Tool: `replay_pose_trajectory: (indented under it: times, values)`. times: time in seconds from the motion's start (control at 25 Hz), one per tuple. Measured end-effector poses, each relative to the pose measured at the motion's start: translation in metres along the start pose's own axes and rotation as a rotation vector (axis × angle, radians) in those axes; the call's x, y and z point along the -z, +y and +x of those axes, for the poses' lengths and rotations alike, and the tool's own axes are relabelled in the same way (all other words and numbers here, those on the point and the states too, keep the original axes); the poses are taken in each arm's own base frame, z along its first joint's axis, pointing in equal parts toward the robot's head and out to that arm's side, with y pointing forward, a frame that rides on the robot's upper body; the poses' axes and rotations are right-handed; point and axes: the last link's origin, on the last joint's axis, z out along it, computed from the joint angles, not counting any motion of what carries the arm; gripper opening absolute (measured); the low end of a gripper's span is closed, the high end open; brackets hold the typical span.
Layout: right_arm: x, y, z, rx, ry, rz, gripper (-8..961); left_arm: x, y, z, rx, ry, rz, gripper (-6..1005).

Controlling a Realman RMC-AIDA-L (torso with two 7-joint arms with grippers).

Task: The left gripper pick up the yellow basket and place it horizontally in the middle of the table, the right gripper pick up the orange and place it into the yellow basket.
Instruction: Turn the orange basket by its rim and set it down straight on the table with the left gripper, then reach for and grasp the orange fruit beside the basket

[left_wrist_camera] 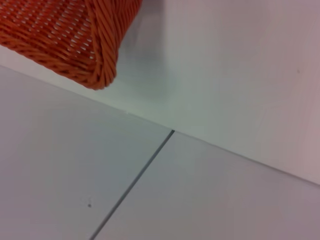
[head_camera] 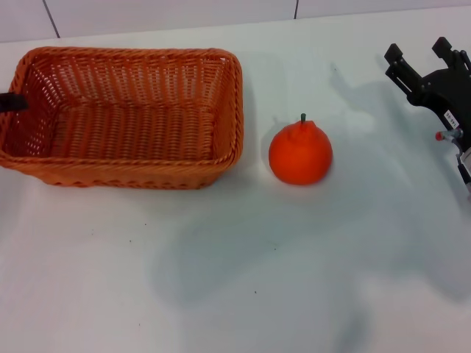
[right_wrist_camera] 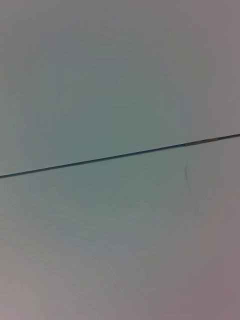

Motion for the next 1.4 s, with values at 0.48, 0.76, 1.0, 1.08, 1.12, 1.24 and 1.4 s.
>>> replay_pose_trajectory:
  times: [0.48,0.76,1.0,1.08,1.12,1.24,1.4]
  values:
    - [-0.001,-0.006,-0.002,-0.007,-0.012,0.034,909,0.025,-0.009,0.030,-0.035,0.242,0.019,587]
    - [-0.007,-0.035,-0.013,-0.041,-0.107,0.208,906,0.040,-0.018,0.038,-0.037,0.481,-0.041,642]
    - [-0.005,-0.058,-0.024,-0.046,-0.192,0.350,903,0.043,-0.025,0.029,-0.025,0.594,-0.086,641]
    - [-0.004,-0.062,-0.025,-0.048,-0.210,0.379,902,0.043,-0.026,0.028,-0.023,0.602,-0.090,641]
    - [-0.004,-0.063,-0.026,-0.052,-0.215,0.383,902,0.042,-0.026,0.026,-0.018,0.605,-0.097,641]
    - [-0.003,-0.063,-0.027,-0.059,-0.221,0.386,900,0.041,-0.027,0.025,-0.018,0.603,-0.098,641]
    - [-0.002,-0.064,-0.030,-0.054,-0.246,0.392,899,0.040,-0.027,0.024,-0.013,0.602,-0.099,642]
